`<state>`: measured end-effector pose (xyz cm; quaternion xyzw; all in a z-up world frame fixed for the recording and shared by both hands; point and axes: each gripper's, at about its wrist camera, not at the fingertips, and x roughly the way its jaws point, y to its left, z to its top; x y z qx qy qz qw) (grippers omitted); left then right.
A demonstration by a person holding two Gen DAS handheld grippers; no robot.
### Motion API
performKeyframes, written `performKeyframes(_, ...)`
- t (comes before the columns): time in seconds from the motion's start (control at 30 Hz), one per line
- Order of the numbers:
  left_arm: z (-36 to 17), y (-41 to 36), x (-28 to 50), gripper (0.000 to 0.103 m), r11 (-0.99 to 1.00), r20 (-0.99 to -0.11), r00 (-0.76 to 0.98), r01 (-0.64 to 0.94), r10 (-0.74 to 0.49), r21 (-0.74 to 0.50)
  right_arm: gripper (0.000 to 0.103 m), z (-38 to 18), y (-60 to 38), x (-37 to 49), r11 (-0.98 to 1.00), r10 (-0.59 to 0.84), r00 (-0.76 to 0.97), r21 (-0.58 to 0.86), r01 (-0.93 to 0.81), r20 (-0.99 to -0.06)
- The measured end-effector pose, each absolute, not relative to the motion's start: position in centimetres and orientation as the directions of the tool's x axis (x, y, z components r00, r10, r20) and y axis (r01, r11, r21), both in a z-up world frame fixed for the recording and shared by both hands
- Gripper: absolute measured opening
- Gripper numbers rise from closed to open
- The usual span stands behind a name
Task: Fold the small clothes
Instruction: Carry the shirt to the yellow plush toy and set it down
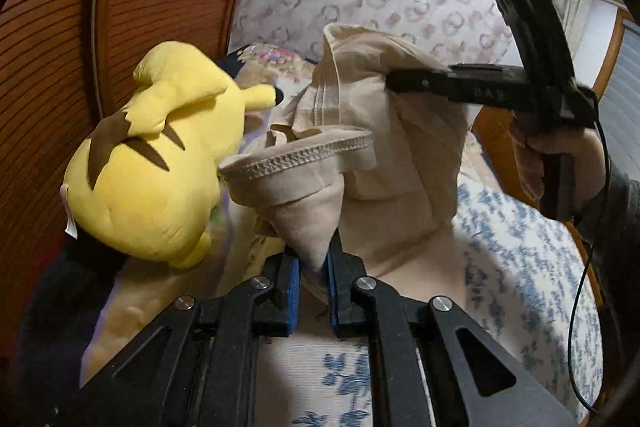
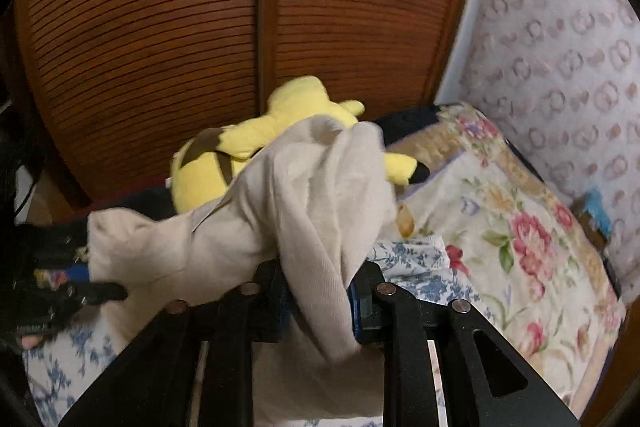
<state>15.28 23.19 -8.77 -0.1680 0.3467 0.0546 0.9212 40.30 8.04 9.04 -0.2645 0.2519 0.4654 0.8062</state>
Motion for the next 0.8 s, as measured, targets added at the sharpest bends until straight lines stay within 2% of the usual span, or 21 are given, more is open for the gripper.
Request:
performKeyframes(0.03, -9.0, 23.3, 15.3, 0.012, 0.938, -0.662, 0.750, -0.225, -0.008, -0.265, 0.030, 8.7, 8.0, 41.1, 0.458, 0.605, 0.455, -0.183, -0.870, -0.654)
performKeyframes(0.1, -9.1, 23.4, 15.1, 0.013, 0.937, -0.660, 0.751, -0.222, -0.012, -0.270, 0.043, 9.0, 9.0, 41.8, 0.513, 0.582, 0.491, -0.175, -0.840, -0.648)
performKeyframes(0.17, -9.0, 23.5, 14.9, 0.019, 0.937, -0.656, 0.755, -0.228, 0.000, -0.263, 0.049, 9.1, 8.3, 41.9, 0.548, 0.580, 0.513, -0.163, -0.821, -0.633)
performKeyframes(0.2, -8.8, 23.6, 14.7, 0.022, 0.938, -0.652, 0.758, -0.231, 0.006, -0.260, 0.049, 9.0, 8.1, 41.7, 0.555, 0.581, 0.517, -0.158, -0.816, -0.629)
performKeyframes(0.33, -7.9, 23.7, 13.8, 0.042, 0.942, -0.622, 0.783, -0.224, 0.020, -0.252, 0.049, 9.0, 6.5, 40.3, 0.588, 0.582, 0.534, -0.136, -0.797, -0.614)
performKeyframes(0.4, -7.2, 23.5, 13.2, 0.046, 0.947, -0.611, 0.791, -0.219, 0.032, -0.235, 0.049, 8.6, 6.1, 38.4, 0.600, 0.589, 0.540, -0.121, -0.791, -0.601)
performKeyframes(0.47, -6.7, 23.0, 12.9, 0.062, 0.952, -0.606, 0.795, -0.208, 0.031, -0.224, 0.049, 8.3, 5.2, 37.1, 0.615, 0.597, 0.546, -0.102, -0.782, -0.588)
performKeyframes(0.6, -5.5, 21.4, 12.5, 0.075, 0.965, -0.594, 0.804, -0.181, 0.035, -0.188, 0.049, 8.0, 1.9, 34.3, 0.641, 0.607, 0.559, -0.067, -0.765, -0.565)
performKeyframes(0.77, -4.0, 18.0, 12.1, 0.077, 0.980, -0.573, 0.818, -0.149, 0.049, -0.130, 0.049, 8.2, -2.3, 30.3, 0.677, 0.607, 0.594, -0.046, -0.734, -0.528)
performKeyframes(0.8, -3.7, 17.3, 12.1, 0.077, 0.982, -0.569, 0.821, -0.144, 0.052, -0.118, 0.052, 8.3, -3.3, 29.2, 0.685, 0.608, 0.602, -0.042, -0.728, -0.518)
